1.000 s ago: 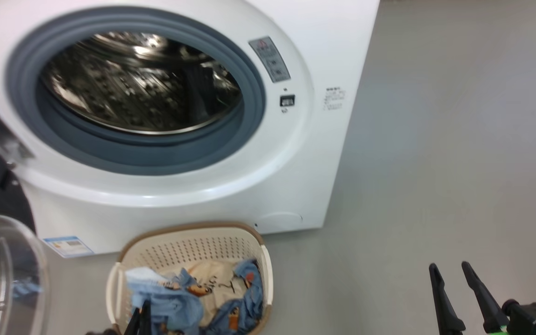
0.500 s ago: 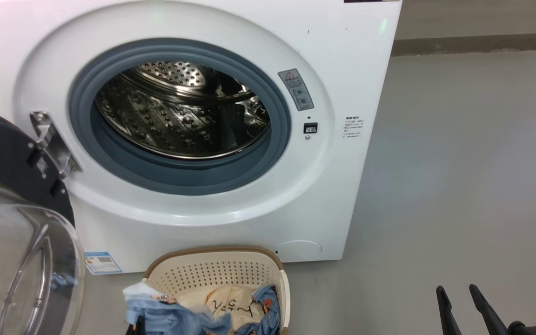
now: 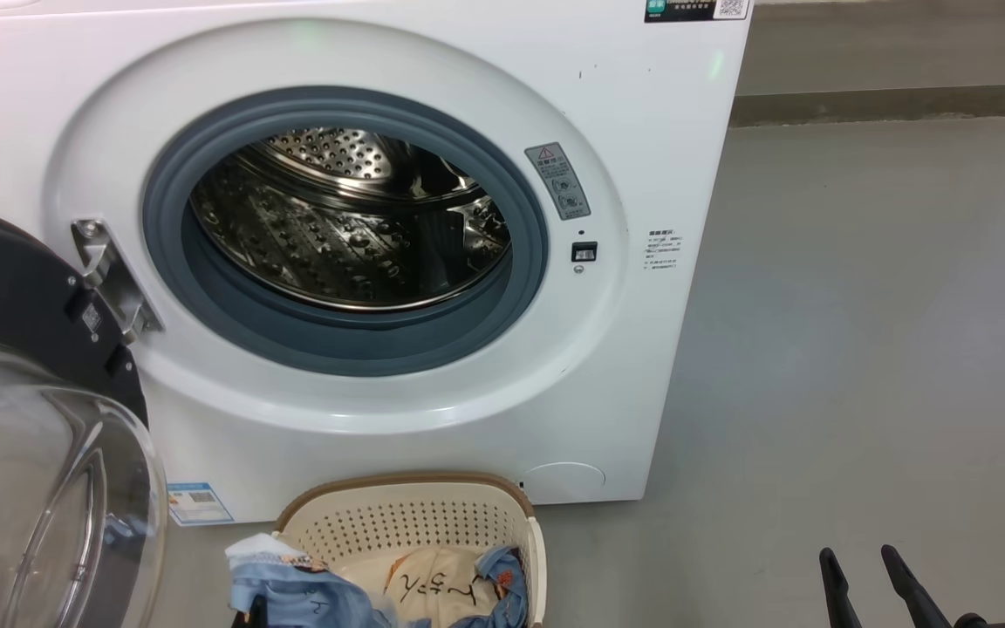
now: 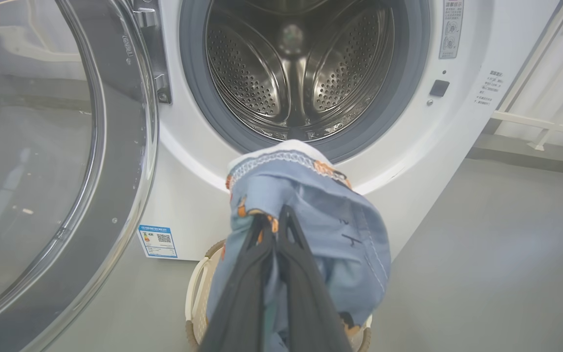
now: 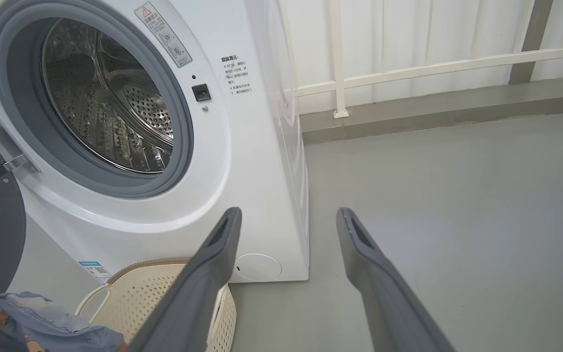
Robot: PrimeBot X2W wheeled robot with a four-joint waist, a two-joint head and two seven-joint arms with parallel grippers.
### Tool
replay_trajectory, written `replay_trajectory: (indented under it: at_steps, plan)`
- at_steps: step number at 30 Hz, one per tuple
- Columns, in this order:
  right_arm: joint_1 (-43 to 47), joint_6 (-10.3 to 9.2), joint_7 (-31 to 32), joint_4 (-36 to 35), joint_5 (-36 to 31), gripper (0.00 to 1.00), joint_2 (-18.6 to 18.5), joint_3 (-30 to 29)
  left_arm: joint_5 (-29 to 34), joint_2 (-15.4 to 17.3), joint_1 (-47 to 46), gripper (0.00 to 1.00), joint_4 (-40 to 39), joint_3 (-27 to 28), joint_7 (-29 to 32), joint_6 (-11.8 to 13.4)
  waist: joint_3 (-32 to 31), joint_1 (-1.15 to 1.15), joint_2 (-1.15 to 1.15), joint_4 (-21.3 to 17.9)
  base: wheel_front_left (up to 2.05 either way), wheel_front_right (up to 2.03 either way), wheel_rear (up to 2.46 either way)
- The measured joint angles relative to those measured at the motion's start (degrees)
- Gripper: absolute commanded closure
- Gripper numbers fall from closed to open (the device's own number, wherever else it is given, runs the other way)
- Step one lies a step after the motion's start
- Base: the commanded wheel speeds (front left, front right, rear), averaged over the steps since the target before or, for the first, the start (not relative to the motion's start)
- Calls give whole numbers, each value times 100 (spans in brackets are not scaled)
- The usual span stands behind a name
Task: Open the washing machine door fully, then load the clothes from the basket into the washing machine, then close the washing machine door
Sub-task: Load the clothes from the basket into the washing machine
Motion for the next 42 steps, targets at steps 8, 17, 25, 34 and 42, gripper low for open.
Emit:
replay_trajectory:
  at_steps: [8, 17, 25, 34, 42]
  plan:
    - [12, 0, 0, -7, 0, 0, 0, 4, 16, 0, 8, 100, -80, -1, 0, 43, 25, 0, 0, 0, 0, 0, 0]
    - [-9, 0, 0, -5, -51, 0, -15, 141, 27, 1, -160, 100, -142, -115, 0, 47, 138, 0, 0, -69, 0, 0, 0]
    - [-247, 0, -1, -7, -44, 0, 0, 312, 25, -2, -1039, 100, 271, -328, -1, 138, 389, 0, 0, -267, 0, 0, 0]
    - [-839, 0, -1, -44, 94, 0, 70, 410, 19, 33, -2607, 100, 791, -165, 32, 91, 1112, 1, 0, -574, 0, 0, 0]
    - [-1463, 0, -1, -23, 479, 0, 103, 595, 76, 407, -4033, 100, 1214, 121, 207, 149, 1965, 2, 0, -940, 0, 0, 0]
